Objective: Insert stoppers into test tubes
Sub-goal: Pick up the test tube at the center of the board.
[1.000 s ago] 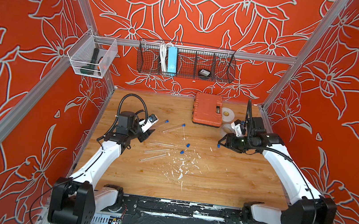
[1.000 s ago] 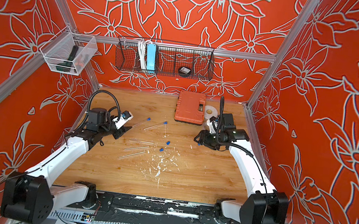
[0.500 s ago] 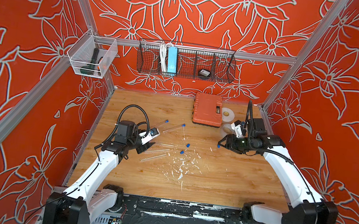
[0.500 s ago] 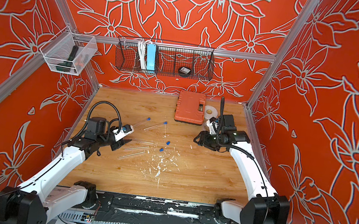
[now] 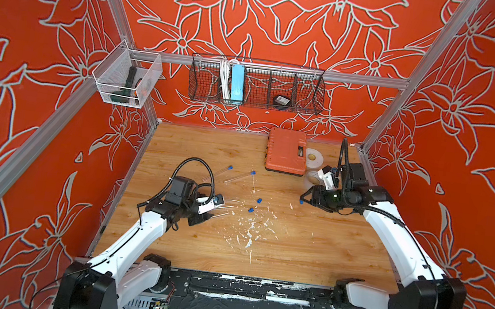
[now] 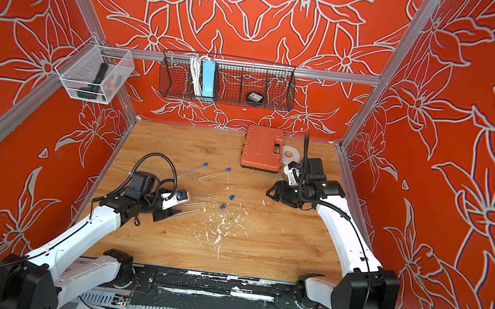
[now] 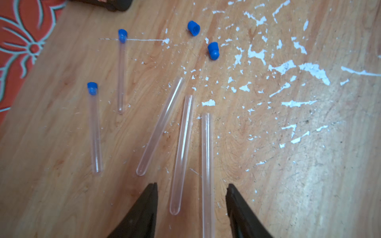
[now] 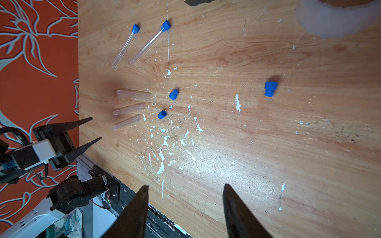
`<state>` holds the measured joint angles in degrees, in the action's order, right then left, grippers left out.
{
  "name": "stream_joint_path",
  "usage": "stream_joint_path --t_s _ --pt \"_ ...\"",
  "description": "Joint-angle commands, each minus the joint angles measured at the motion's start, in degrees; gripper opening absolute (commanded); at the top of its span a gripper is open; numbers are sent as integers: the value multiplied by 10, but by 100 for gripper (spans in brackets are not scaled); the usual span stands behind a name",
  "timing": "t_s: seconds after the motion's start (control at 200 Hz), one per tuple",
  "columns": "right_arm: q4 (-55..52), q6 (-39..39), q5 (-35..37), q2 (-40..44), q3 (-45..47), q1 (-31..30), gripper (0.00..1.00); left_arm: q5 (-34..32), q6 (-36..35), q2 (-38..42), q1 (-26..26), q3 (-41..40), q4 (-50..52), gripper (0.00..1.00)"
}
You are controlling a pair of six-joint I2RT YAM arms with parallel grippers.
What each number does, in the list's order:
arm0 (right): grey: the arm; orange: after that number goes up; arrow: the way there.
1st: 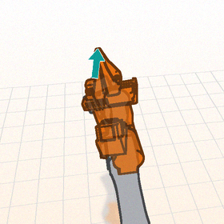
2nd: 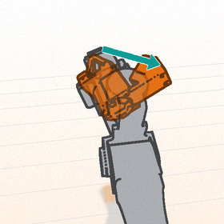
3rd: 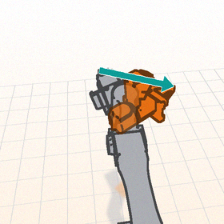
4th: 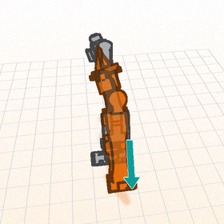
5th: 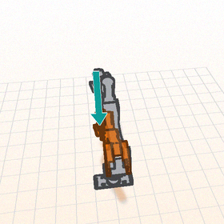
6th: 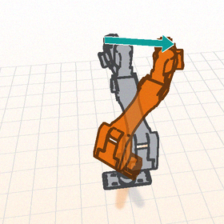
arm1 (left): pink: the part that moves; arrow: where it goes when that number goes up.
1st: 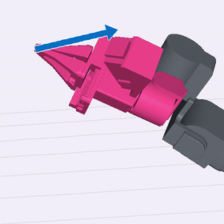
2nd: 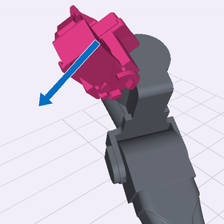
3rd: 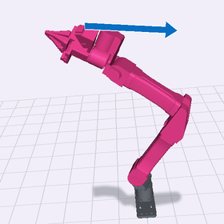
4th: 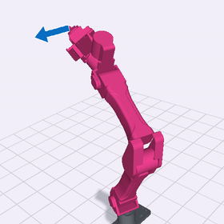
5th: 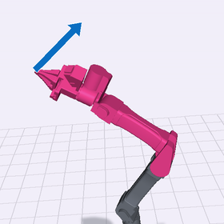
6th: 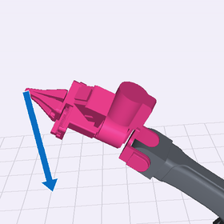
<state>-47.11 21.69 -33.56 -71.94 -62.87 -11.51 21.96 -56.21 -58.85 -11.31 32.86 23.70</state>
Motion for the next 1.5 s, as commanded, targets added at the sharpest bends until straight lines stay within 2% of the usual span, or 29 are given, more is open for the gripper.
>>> stream_joint_path --t_s 0.0,0.17,0.29,0.676,1.286,1.496 --pt "2 -11 -12 -1 6 4 58 -16 -19 -21 -17 -5 12 51" --pt "0 -14 -12 2 8 4 58 -58 -28 -54 -41 -10 5 49" --pt "0 -13 -13 1 11 4 58 -87 -9 -73 -45 -9 -12 45" --pt "4 -12 -14 3 15 4 58 -124 27 -146 -66 19 -11 38" --pt "9 -11 -15 5 24 3 58 -124 36 -207 -72 42 5 30" --pt "-4 -20 -8 10 20 4 58 -115 42 -223 -72 44 8 20"
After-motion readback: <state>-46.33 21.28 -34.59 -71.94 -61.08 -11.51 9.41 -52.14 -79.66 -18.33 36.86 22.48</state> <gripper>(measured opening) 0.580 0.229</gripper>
